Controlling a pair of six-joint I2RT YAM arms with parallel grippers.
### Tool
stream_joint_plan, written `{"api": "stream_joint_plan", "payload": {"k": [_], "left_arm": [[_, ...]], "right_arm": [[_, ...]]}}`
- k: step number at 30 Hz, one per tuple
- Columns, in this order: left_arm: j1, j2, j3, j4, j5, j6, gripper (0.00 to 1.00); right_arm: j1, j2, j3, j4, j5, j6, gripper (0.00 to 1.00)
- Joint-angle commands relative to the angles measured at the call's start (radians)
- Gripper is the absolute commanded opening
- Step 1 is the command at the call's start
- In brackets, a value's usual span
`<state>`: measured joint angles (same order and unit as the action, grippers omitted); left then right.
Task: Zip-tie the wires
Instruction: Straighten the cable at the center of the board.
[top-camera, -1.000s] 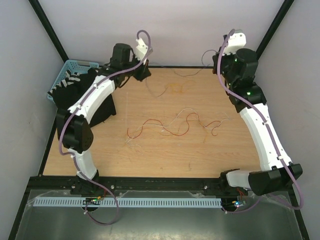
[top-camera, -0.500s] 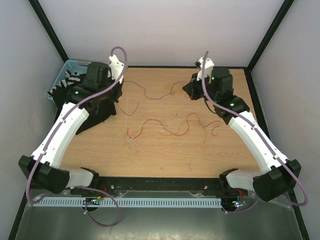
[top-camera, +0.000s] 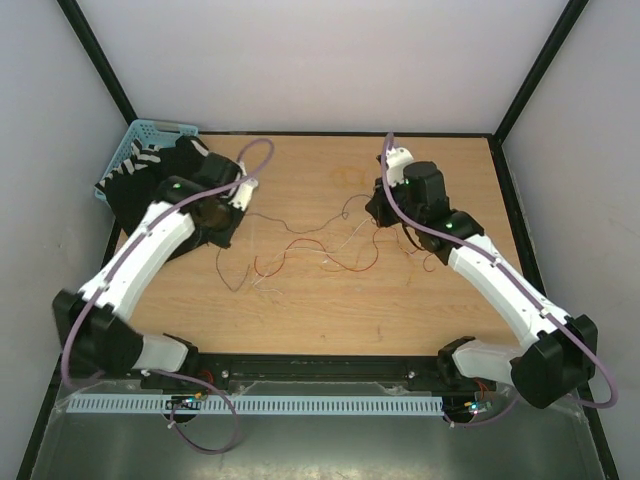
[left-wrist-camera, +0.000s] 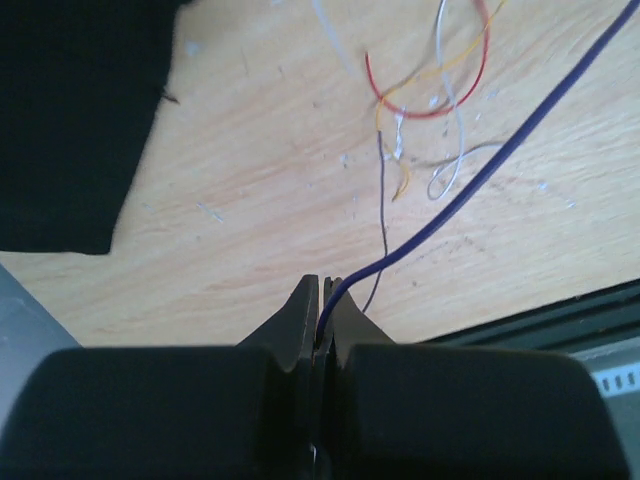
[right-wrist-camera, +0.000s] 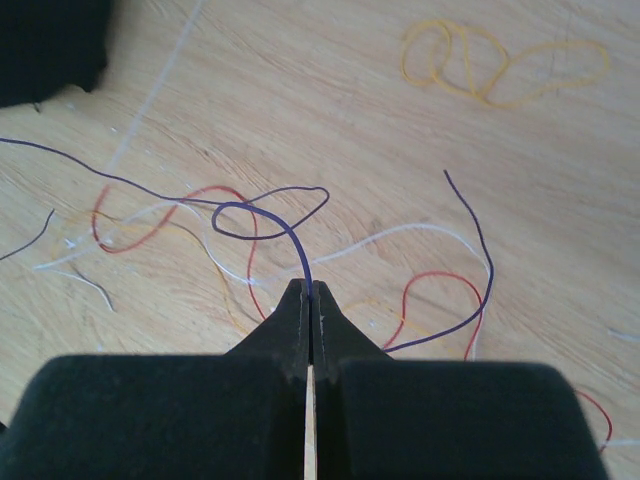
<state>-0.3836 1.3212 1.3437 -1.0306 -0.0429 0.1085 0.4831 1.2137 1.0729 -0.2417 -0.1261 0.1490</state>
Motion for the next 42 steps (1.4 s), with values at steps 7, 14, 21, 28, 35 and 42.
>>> {"api": "stream_joint_plan", "payload": {"k": [7, 14, 21, 28, 35, 42], "left_arm": [[-0.123, 0.258, 0.021, -0.100, -0.081, -0.078, 0.00], [-0.189, 0.366, 0.080, -0.088, -0.109, -0.083, 0.03], [-0.209, 0.458, 0.102, -0.039, -0.096, -0.081, 0.06], [-0.222, 0.531, 0.124, -0.002, -0.078, -0.070, 0.10], [-0.222, 0.584, 0.150, 0.027, -0.027, -0.047, 0.14], [-0.222, 0.627, 0.154, 0.047, -0.007, -0.039, 0.16]], "right_arm": [[0.003, -0.110, -0.060, -0.075, 0.246, -0.066, 0.00], [-0.001, -0.125, -0.066, -0.123, 0.482, -0.113, 0.00], [-0.075, -0.151, -0.084, -0.131, 0.558, -0.117, 0.00], [-0.134, -0.169, -0.105, -0.131, 0.620, -0.128, 0.00], [-0.177, -0.118, -0.107, -0.130, 0.647, -0.122, 0.00], [-0.181, -0.069, -0.141, -0.115, 0.600, -0.111, 0.00]]}}
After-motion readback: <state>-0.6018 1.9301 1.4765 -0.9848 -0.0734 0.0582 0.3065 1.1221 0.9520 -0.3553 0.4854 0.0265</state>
